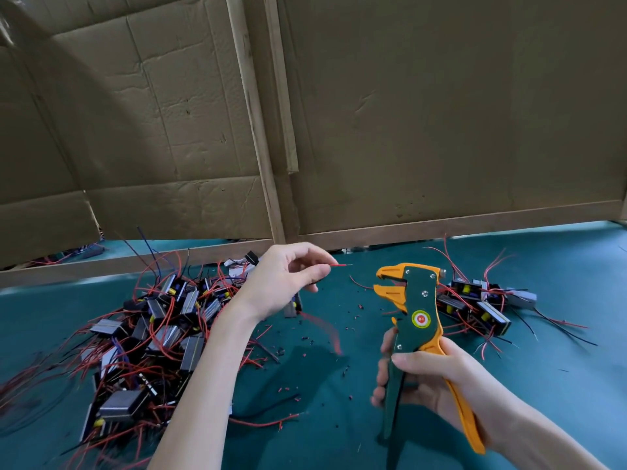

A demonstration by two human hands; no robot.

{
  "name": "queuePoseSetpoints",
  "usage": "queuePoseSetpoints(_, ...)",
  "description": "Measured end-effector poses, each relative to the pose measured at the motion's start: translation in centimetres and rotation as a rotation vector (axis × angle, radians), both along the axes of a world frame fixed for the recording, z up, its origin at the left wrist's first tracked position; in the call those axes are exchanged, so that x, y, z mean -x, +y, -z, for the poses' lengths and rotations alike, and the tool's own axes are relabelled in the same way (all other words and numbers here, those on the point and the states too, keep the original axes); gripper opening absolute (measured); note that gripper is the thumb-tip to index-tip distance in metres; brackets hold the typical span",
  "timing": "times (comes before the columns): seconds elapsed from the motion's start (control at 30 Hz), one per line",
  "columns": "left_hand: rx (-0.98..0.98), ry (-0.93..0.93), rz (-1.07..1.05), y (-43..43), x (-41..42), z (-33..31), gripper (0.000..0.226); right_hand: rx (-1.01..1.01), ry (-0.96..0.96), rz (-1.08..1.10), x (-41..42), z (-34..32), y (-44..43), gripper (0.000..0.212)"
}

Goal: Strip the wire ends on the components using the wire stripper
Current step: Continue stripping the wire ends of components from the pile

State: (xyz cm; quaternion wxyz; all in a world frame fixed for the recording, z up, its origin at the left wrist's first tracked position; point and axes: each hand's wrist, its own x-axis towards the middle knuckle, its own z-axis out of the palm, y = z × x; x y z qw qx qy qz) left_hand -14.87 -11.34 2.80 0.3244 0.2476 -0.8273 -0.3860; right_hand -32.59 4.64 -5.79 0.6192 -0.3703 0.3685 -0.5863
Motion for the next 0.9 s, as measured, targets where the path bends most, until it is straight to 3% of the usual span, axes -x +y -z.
queuePoseSetpoints(0.33, -0.189, 0.018, 0.174, 3.3, 2.0, -0.9, 0.013, 0.057, 0.021, 0.0, -0.3, -0.8, 0.5, 0.046)
queuePoseSetpoints(0.77, -0.194, -0.045, 0.233, 2.9, 1.7, -0.7, 0.011, 0.025, 0.115, 0.024, -0.9, -1.4, 1.4, 0.044)
queuePoseSetpoints(0.9, -0.199, -0.051, 0.254, 2.7, 1.4, -0.5, 0.008, -0.012, 0.198, 0.068, -1.3, -1.7, 1.8, 0.034)
